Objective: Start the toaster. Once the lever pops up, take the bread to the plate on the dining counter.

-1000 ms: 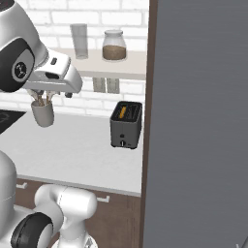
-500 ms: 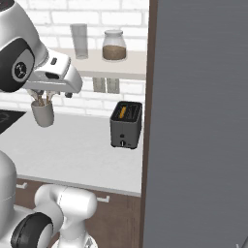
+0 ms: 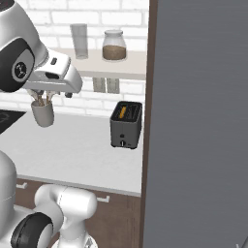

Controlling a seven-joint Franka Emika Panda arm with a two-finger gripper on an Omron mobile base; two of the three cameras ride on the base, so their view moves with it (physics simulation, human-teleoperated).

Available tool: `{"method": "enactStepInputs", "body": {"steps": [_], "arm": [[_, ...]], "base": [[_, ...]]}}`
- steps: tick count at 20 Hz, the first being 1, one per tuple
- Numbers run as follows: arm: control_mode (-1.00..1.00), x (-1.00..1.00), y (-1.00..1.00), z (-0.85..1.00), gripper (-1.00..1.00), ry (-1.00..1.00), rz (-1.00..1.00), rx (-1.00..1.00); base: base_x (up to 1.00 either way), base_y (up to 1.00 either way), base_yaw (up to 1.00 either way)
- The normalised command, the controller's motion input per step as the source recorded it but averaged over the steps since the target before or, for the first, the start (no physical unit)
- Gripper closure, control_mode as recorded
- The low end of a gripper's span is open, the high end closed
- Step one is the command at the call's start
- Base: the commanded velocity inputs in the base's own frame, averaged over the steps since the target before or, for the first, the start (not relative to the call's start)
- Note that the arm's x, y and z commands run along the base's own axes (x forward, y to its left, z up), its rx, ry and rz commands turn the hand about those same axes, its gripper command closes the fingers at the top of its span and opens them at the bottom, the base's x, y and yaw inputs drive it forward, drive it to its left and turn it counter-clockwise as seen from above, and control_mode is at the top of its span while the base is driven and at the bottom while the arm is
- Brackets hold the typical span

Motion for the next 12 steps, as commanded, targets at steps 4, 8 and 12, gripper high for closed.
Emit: {"method": "enactStepInputs", "body": {"steps": [4, 8, 12], "arm": [[-1.0, 0.0, 0.0, 0.0, -1.0, 0.0, 0.0, 0.0], [-1.0, 0.0, 0.0, 0.0, -1.0, 0.0, 0.0, 0.0], [-1.0, 0.0, 0.0, 0.0, -1.0, 0.0, 0.0, 0.0]], "base": [[0.0, 0.0, 0.0], [0.0, 0.0, 0.0], [0.0, 0.0, 0.0]]}}
